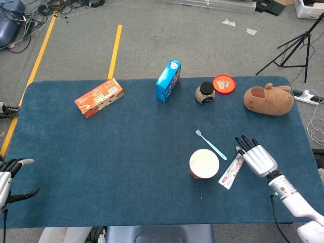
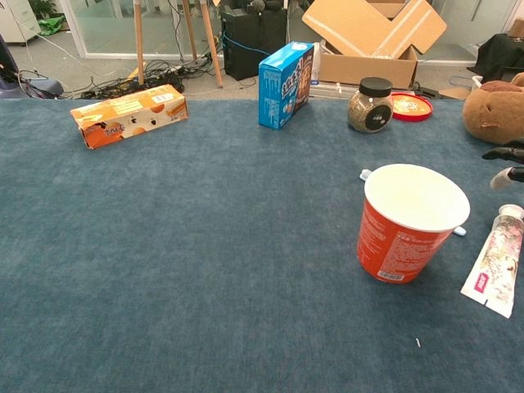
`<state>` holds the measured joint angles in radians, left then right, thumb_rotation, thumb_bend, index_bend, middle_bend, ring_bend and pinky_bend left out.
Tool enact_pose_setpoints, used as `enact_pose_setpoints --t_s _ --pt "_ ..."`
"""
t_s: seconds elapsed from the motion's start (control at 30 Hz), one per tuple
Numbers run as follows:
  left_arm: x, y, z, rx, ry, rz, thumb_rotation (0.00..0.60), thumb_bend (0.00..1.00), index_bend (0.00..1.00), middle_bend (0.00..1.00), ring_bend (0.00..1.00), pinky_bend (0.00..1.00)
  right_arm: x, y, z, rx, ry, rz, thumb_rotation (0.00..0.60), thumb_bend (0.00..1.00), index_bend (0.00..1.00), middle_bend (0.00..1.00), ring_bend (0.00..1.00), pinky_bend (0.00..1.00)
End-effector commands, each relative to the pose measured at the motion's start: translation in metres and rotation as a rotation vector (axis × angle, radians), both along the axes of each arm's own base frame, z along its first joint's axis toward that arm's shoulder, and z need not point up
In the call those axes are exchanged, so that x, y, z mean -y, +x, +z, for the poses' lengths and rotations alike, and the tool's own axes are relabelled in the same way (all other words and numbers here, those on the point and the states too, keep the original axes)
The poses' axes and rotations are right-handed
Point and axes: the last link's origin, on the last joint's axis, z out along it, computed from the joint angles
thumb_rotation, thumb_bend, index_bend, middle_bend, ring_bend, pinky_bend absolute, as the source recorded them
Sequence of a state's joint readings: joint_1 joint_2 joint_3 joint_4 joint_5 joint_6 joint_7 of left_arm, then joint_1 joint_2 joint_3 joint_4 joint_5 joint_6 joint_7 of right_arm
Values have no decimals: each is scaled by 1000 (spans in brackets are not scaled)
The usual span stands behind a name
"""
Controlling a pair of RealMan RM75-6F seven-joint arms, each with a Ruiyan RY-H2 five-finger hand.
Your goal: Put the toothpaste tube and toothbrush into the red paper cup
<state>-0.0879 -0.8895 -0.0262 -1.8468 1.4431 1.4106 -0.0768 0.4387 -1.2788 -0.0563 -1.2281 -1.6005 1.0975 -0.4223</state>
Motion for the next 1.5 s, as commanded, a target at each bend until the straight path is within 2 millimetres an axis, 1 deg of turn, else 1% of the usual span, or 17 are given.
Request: enact_pose_setpoints --t_s 0.03,0.43,0.77,1.23,1.5 --pt "0 0 0 0 1 1 600 0 252 267 199 199 0 1 -6 -5 13 2 600 0 265 62 0 262" --pt "0 0 1 2 5 1 600 0 252 267 199 200 3 5 -25 -10 44 16 600 0 407 62 0 262" --pt "0 0 2 5 8 1 600 0 252 267 199 200 9 8 -37 -15 55 12 600 0 439 62 0 262" --pt "0 0 4 8 11 0 600 0 252 267 199 201 13 8 -40 -30 47 2 600 21 536 71 0 262" --pt "0 -1 4 7 12 1 600 0 252 267 199 201 18 4 -41 -55 28 -11 600 26 557 77 0 262"
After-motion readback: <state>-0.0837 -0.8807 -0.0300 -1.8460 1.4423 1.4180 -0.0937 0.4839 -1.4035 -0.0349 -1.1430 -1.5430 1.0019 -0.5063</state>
